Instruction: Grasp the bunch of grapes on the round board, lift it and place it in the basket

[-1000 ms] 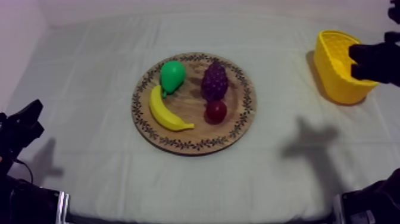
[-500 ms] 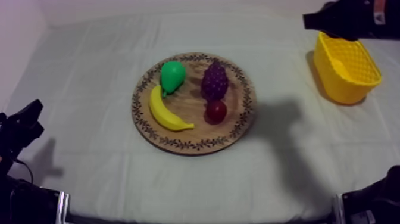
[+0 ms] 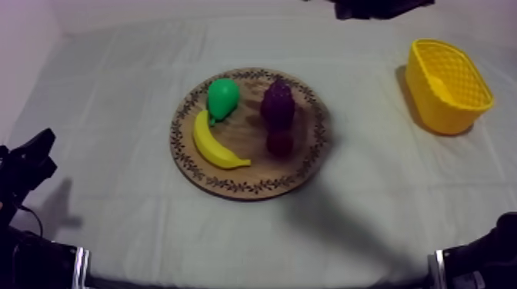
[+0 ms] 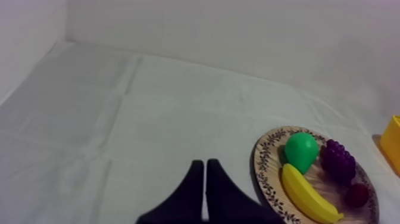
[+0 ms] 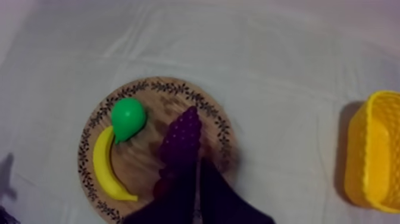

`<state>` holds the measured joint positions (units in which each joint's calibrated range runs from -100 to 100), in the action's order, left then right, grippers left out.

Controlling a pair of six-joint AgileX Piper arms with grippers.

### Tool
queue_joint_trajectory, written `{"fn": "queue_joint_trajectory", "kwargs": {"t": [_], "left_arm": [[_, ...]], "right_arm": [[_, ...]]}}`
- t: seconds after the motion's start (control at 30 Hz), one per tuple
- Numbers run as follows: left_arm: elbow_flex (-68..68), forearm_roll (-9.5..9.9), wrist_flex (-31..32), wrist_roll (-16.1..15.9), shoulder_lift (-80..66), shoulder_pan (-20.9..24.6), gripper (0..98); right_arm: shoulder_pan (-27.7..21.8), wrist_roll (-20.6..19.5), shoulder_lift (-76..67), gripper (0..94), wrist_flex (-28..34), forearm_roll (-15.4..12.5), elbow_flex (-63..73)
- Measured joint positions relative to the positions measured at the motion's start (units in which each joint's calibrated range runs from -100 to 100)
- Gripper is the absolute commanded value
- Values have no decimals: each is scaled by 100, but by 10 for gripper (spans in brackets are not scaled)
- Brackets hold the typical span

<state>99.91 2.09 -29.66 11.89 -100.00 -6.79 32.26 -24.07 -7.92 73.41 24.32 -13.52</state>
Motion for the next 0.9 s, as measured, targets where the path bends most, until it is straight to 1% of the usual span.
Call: {"fn": "queue_joint_trajectory", "kwargs": {"t": [0.1, 0.23, 0.33, 0.5, 0.67, 0.83, 0.9], "left_arm": [[0, 0, 0, 0, 0, 0, 1], [0, 0, 0, 0, 0, 0, 1], [0, 0, 0, 0, 0, 0, 1], [0, 0, 0, 0, 0, 0, 1], [0, 0, 0, 0, 0, 0, 1], [0, 0, 0, 0, 0, 0, 1], [0, 0, 0, 0, 0, 0, 1]], "right_arm": [[102, -138, 448, 3, 459, -24, 456], [73, -232, 987, 3, 1047, -80, 1091], [9, -224, 1375, 3, 1369, -212, 1631], [-57, -157, 1984, 2, 1963, -338, 2508], [-70, -100, 2538, 2, 2302, -445, 3296], [-59, -112, 2997, 5, 2352, -461, 3612], [-59, -115, 3168, 26, 2377, -490, 3634]]}}
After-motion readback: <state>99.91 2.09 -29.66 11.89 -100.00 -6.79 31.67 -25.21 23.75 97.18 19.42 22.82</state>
